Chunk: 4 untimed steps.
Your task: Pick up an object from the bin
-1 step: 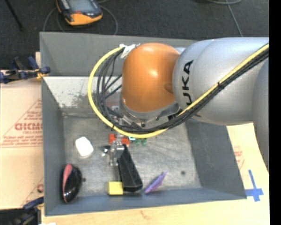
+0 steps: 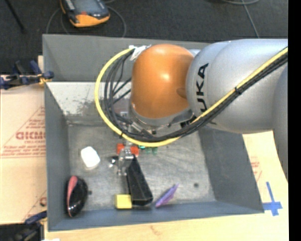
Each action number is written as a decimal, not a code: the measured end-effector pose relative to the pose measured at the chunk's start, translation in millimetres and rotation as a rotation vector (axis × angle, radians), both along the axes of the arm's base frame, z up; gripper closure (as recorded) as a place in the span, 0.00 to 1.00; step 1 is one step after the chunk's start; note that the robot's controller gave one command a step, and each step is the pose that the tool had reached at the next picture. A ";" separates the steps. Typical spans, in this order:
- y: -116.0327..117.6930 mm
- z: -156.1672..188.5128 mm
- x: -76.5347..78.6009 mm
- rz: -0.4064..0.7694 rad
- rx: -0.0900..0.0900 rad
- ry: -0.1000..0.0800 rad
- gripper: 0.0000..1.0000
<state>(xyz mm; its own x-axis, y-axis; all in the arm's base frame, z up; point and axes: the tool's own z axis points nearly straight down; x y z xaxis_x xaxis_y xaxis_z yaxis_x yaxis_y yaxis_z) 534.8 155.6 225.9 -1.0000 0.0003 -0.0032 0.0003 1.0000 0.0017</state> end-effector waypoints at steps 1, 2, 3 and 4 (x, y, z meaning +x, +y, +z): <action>7.6 -43.6 28.6 0.013 0.002 -0.009 0.00; 4.8 -107.5 12.6 -0.096 0.001 -0.003 0.00; 33.9 -149.0 29.4 -0.232 0.001 0.000 0.00; 54.5 -136.0 45.1 -0.325 0.002 -0.002 1.00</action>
Offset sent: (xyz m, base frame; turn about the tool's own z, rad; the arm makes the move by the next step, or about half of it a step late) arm -0.0146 0.0043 -0.1559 0.2186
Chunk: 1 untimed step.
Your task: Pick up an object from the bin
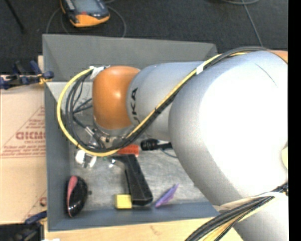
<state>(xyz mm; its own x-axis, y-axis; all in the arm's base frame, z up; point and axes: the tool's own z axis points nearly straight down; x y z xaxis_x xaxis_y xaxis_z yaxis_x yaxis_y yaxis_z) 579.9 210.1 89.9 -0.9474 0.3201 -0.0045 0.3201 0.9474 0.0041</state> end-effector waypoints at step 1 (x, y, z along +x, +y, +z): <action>-0.4 -1.2 -0.9 -0.001 -0.001 0.003 0.00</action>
Offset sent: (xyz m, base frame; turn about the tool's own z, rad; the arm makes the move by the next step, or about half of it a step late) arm 0.0000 0.0000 0.0000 0.0000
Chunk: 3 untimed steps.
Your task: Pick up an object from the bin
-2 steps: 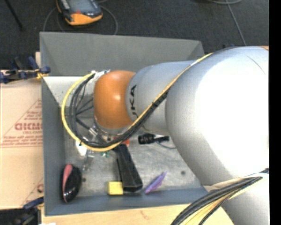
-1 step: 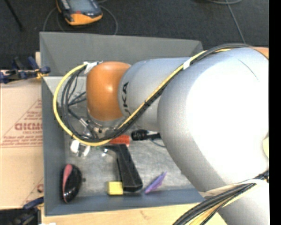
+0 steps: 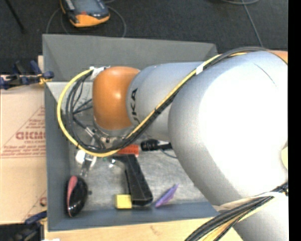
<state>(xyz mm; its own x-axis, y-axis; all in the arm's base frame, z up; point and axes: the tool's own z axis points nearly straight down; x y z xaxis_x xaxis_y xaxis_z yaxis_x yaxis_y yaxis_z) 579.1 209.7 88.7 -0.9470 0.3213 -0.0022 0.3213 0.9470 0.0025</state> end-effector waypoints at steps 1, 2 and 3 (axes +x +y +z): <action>-0.2 0.3 0.3 -0.001 0.000 -0.001 1.00; -0.2 0.3 0.4 -0.002 0.000 -0.001 1.00; -0.3 0.3 0.4 -0.004 0.000 -0.001 1.00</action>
Offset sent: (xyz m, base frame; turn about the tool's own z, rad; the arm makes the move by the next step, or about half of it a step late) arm 0.0000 0.0000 0.0000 0.0000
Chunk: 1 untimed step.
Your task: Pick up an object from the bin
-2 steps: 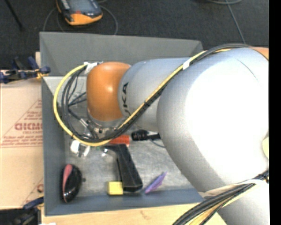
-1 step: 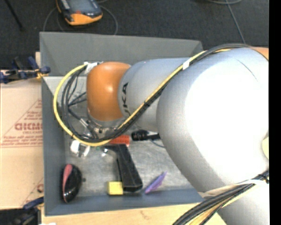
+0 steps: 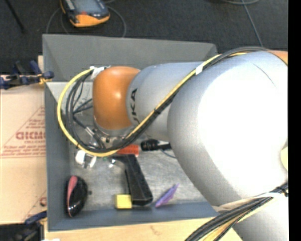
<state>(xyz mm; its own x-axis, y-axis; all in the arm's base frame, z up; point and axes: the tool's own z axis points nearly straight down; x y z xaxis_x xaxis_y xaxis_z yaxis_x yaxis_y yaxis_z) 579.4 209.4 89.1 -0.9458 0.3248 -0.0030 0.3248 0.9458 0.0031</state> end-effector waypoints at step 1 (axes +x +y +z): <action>0.0 0.0 0.0 -0.001 0.000 0.000 1.00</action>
Offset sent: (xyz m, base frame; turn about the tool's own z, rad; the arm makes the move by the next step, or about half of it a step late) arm 0.0000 0.0000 0.0000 0.0000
